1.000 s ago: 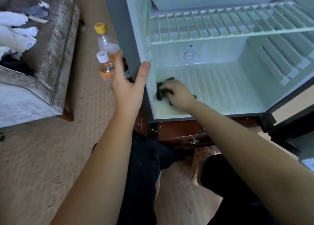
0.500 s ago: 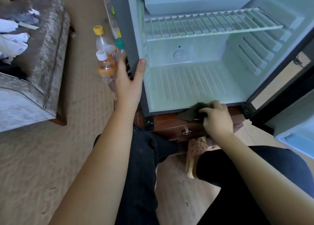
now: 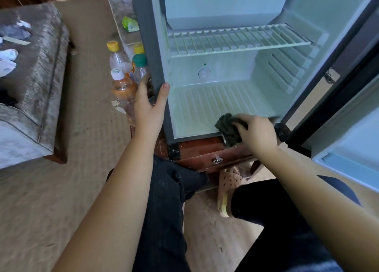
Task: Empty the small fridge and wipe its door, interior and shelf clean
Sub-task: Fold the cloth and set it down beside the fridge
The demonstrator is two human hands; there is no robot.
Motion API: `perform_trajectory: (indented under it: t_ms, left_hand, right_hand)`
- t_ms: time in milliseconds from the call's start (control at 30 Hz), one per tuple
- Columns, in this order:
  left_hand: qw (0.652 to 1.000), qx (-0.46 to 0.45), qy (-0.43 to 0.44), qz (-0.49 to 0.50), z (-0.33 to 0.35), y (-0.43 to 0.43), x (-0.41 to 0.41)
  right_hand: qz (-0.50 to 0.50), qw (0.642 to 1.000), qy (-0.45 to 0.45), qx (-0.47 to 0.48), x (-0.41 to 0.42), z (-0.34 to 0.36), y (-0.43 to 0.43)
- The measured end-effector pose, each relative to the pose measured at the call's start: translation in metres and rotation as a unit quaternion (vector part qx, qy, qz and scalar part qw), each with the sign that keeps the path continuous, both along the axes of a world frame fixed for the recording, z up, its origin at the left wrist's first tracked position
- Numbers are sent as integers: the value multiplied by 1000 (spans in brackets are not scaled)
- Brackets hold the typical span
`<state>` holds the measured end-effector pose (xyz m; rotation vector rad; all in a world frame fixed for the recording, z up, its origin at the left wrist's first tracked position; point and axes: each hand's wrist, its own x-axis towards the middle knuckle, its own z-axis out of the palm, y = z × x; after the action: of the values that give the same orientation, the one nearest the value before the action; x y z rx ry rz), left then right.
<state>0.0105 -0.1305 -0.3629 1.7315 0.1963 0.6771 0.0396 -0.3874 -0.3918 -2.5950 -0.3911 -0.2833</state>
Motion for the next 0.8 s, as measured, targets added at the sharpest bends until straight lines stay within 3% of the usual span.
perform_trajectory:
  t_ms: [67, 133, 267, 367, 433, 533, 633, 800]
  left_hand:
    - [1000, 2, 7, 0, -1, -1, -1]
    - [1000, 7, 8, -3, 0, -1, 0]
    - [1000, 6, 13, 1, -2, 1, 2]
    - [1000, 10, 7, 10, -3, 1, 4]
    - [1000, 16, 6, 15, -5, 2, 5]
    - [999, 35, 5, 26, -9, 5, 7]
    - [998, 48, 10, 34, -11, 8, 9]
    - [998, 55, 1, 41, -12, 7, 13]
  right_hand:
    - [7, 999, 36, -30, 2, -1, -3]
    - [-45, 998, -2, 39, 4, 4, -4]
    - [-25, 998, 4, 51, 15, 12, 15]
    - [-51, 989, -29, 138, 24, 11, 55]
    - [56, 995, 41, 78, 21, -10, 90]
    - [195, 970, 101, -104, 25, -59, 121]
    - [202, 967, 75, -138, 61, -66, 130]
    - [168, 945, 35, -278, 130, -53, 157]
